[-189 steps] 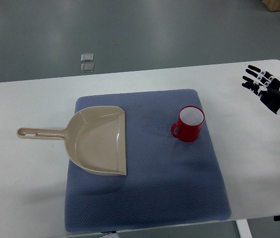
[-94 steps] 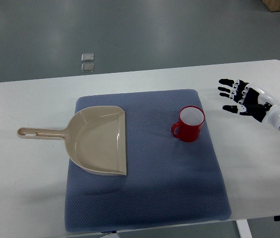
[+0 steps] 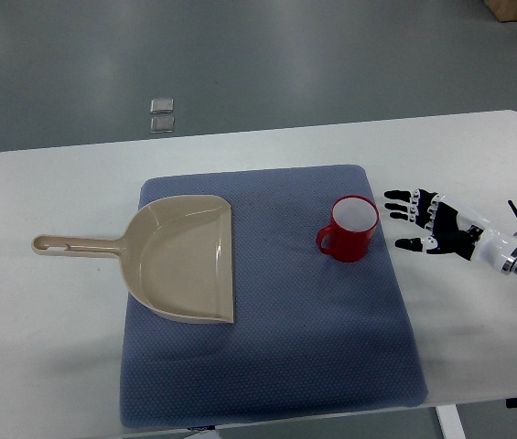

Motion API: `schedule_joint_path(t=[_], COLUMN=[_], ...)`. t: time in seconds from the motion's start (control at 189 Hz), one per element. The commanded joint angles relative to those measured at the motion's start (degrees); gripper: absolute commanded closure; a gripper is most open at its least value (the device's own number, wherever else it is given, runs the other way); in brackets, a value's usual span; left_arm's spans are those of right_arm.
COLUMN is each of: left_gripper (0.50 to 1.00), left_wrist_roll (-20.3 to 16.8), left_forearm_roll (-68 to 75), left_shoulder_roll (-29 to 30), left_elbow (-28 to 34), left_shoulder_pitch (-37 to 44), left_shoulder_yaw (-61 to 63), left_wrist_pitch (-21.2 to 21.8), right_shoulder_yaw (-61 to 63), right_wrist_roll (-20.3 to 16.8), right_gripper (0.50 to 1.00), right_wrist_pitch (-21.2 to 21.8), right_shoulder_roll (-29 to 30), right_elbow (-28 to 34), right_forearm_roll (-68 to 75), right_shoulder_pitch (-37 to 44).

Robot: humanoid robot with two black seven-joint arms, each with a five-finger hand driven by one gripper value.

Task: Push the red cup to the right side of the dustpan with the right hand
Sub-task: 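Move the right hand against the red mug's side farthest from the dustpan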

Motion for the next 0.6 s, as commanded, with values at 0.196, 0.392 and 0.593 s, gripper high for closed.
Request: schedule_joint_path(t=[0.196,0.392,0.593], left_gripper=[0.5,0.5,0.5], left_wrist_roll=[0.0,0.0,-0.1], left_forearm_roll=[0.0,0.0,0.0], left_shoulder_roll=[0.0,0.0,0.0], left_elbow=[-0.1,-0.1,-0.1], left_shoulder_pitch=[0.0,0.1,0.0], left_shoulder_yaw=[0.0,-0.1,0.0], left_wrist_pitch=[-0.1,-0.1,-0.1], right_shoulder_yaw=[0.0,0.0,-0.1], right_wrist_roll=[0.0,0.0,0.0], right_gripper=[0.57,0.57,0.57], right_wrist_pitch=[-4.7,-6.1,-6.9], right_shoulder_roll=[3.4,4.6,5.4], right_elbow=[0.0,0.0,0.1], right_forearm_roll=[0.1,0.1,0.1], right_shoulder_pitch=[0.0,0.2,0.5])
